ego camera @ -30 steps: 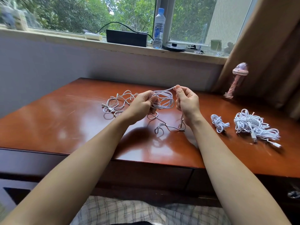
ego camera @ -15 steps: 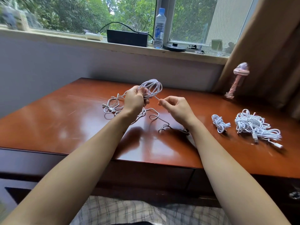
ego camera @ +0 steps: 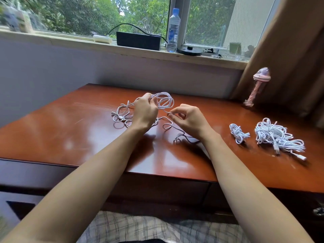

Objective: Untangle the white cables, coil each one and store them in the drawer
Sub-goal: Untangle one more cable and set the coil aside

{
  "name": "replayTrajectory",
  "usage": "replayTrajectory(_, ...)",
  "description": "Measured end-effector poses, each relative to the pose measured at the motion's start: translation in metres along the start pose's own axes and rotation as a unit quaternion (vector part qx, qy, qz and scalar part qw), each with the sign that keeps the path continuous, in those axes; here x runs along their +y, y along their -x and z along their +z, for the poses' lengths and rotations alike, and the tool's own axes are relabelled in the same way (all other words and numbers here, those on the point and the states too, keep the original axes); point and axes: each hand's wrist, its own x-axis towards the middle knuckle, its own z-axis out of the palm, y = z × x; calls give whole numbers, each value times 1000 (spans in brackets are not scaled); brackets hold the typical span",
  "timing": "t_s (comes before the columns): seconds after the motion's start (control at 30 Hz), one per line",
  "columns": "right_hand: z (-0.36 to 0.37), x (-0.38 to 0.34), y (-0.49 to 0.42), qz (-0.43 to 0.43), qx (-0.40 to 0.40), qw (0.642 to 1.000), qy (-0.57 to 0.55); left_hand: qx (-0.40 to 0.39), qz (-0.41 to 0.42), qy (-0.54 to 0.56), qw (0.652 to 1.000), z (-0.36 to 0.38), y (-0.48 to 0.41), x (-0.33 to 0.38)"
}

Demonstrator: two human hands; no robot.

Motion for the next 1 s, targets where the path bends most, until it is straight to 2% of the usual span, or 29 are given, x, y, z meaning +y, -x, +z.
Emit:
replayTrajectory(0.33,-11,-13,0,-119,111,973,161,-35,83,-103,991,-2,6,4)
replayTrajectory(0.6,-12,-9,-3,-149,206,952,172,-107,104,-137,979,-3,10,12)
replayTrajectory(0.77,-10,1,-5,-120,169,972,109,-133,144,-145,970,0,10,6)
replayTrajectory(0.9,-11,2,-3,-16,106,994,31,-148,186,-124,963,-2,10,2)
replayTrajectory(1.0,-13,-2,-1,25,68,997,2,-162,201,-109,960,-4,10,2)
